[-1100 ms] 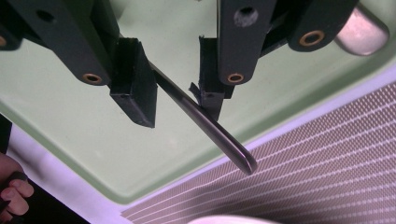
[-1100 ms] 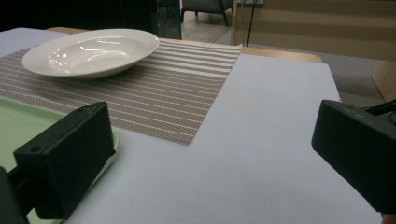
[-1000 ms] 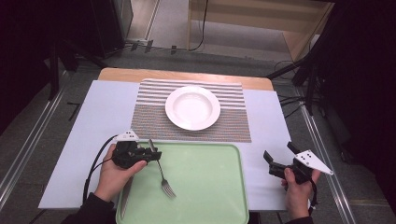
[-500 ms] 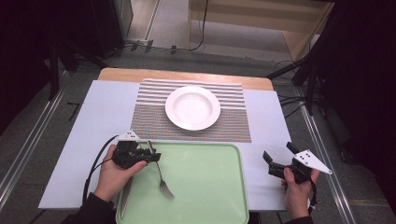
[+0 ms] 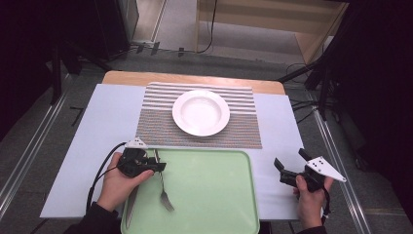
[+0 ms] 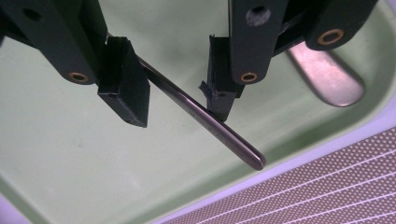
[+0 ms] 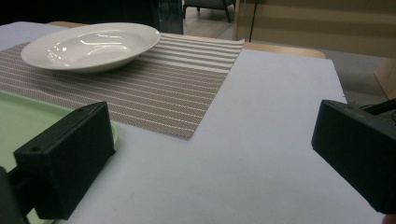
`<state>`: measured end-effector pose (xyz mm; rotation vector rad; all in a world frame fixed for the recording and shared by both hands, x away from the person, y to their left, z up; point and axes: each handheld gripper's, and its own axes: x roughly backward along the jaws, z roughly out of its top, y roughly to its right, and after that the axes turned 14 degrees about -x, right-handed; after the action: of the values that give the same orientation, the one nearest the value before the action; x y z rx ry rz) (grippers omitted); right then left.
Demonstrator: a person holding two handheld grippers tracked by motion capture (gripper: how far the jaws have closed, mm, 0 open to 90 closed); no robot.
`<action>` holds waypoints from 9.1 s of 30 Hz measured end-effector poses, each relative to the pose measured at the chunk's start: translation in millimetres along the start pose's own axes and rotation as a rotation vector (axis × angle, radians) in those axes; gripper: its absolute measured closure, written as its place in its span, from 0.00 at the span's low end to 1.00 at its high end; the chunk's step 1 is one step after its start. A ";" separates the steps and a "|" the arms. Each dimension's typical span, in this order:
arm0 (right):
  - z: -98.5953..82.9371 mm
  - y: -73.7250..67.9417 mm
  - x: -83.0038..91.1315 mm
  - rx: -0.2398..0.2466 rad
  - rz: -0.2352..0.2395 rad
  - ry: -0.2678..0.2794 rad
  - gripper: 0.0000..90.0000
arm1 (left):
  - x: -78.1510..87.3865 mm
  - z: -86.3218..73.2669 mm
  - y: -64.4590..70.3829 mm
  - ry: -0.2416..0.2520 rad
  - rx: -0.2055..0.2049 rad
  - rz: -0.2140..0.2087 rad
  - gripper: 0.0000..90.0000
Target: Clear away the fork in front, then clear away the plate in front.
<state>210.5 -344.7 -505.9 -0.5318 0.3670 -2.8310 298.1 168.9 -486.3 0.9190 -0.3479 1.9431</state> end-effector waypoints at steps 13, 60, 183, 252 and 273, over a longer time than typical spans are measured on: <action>0.3 0.2 0.4 -0.001 -0.004 0.002 0.00 | 4.0 -0.2 6.5 -0.046 -0.062 0.123 0.62; 1.8 2.2 2.0 -0.005 -0.010 0.006 0.00 | 2.0 -16.0 22.4 -0.076 -0.096 0.035 0.99; 3.5 -6.9 5.3 0.015 0.036 0.016 0.00 | -37.0 117.0 -95.3 0.184 0.019 0.098 0.01; 1.8 -4.0 2.7 0.008 0.032 0.002 0.00 | -117.8 131.6 -106.9 0.011 0.252 0.180 0.37; 1.2 -4.3 1.3 0.020 0.030 0.000 0.00 | -98.4 143.4 -93.4 0.099 0.157 0.111 0.83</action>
<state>209.0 -341.3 -503.2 -0.5177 0.3438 -2.8026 471.1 74.9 -471.3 0.9162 -0.1948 2.1335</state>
